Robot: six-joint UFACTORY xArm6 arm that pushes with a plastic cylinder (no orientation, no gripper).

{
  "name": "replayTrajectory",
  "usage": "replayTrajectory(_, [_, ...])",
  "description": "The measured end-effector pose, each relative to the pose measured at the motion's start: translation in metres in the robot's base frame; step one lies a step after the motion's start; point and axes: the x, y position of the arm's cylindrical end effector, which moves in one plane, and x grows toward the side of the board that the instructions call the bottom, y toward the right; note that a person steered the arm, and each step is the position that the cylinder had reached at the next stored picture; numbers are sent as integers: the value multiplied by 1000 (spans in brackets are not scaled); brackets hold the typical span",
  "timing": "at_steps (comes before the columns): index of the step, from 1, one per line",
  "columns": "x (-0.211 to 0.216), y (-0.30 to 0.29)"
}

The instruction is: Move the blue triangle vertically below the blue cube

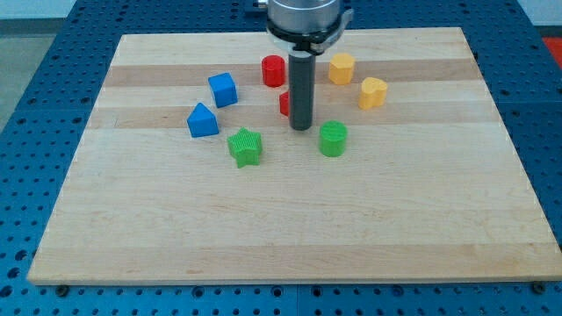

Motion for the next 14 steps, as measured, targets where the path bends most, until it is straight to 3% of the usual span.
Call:
replayTrajectory(7, [7,-105])
replayTrajectory(12, [32,-62])
replayTrajectory(14, [32,-89])
